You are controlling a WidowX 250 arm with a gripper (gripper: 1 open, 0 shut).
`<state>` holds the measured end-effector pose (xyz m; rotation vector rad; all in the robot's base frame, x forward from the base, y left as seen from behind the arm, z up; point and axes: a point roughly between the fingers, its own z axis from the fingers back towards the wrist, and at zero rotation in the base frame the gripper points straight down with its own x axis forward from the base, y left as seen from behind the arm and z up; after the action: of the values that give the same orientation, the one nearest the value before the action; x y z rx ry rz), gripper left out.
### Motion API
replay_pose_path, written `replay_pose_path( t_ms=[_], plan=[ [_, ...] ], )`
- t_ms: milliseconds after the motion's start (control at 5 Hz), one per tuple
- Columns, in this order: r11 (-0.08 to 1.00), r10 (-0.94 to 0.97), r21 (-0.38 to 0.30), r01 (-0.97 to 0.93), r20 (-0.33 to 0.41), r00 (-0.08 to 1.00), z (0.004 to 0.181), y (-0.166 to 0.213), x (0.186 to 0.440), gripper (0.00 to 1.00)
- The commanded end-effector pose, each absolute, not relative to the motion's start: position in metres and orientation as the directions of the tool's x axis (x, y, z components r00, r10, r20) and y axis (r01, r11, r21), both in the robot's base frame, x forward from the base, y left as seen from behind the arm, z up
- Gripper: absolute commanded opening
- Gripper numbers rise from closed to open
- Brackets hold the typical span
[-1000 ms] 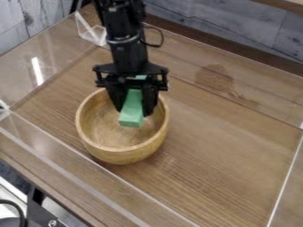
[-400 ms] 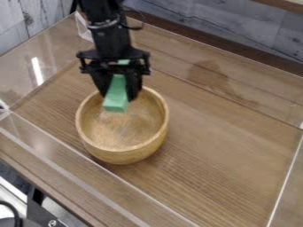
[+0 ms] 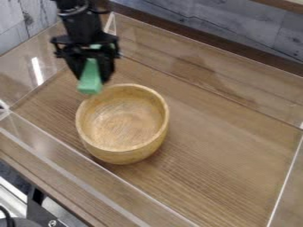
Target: Move green stick from inside the wooden bowl to the table next to it
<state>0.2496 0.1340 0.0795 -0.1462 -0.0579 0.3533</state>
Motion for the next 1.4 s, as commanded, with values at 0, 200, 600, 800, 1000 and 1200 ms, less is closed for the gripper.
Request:
replay_pose_path(
  t_ms=[0,200,600,800,1000,1200],
  plan=[
    [0.939,0.330,-0.133,-0.317,0.099,0.939,0.089,0.143,0.259,0.00],
    [0.942,0.324,-0.132,-0.310,0.104,0.940,0.088,0.135,0.259,0.00],
    [0.945,0.316,-0.122,-0.303,0.115,0.942,0.085,0.126,0.262,0.00],
    [0.944,0.323,-0.114,-0.310,0.124,0.938,0.080,0.133,0.265,0.00],
    [0.941,0.333,-0.107,-0.321,0.131,0.934,0.076,0.140,0.268,0.00],
    [0.939,0.340,-0.100,-0.329,0.137,0.930,0.072,0.145,0.270,0.00]
  ],
)
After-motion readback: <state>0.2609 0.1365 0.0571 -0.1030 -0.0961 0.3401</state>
